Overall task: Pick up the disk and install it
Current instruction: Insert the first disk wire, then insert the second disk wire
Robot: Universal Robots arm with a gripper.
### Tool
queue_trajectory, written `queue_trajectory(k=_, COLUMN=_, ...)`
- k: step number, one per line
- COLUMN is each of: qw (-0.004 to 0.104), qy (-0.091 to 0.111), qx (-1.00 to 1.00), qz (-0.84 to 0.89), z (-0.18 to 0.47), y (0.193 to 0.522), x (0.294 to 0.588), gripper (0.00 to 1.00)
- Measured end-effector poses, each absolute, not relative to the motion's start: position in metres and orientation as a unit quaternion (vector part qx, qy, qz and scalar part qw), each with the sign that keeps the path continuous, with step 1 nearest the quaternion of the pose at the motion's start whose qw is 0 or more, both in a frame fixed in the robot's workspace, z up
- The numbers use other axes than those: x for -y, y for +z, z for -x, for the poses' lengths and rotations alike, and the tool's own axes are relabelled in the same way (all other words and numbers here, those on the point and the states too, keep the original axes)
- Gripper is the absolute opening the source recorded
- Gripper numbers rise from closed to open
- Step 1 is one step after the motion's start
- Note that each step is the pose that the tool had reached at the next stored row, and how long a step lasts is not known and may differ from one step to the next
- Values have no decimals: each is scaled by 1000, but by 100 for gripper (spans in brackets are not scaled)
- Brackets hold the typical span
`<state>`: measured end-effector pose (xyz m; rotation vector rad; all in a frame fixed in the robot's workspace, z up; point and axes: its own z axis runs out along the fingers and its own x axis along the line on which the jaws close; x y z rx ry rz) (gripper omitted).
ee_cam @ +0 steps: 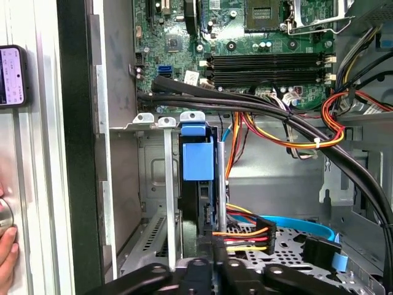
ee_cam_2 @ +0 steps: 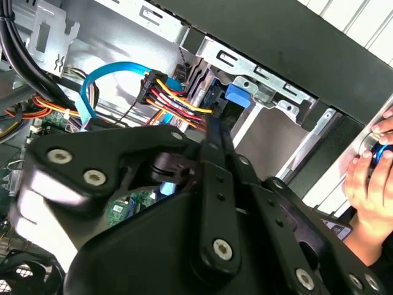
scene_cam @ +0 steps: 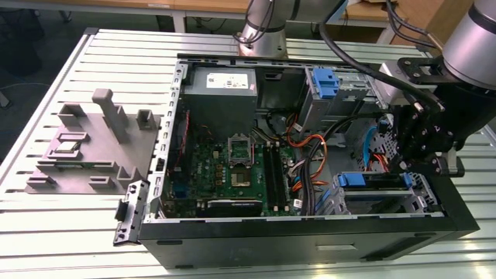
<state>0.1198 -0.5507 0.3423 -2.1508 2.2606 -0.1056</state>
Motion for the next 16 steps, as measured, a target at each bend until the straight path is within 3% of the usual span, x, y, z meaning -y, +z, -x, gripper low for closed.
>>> queue_trajectory(k=2, qw=10, qy=-34, qx=-724, qz=689, z=-120, y=342, x=551, gripper=10)
queue_trajectory(k=16, qw=9, qy=-34, qx=-724, qz=689, z=-120, y=342, x=551, gripper=10)
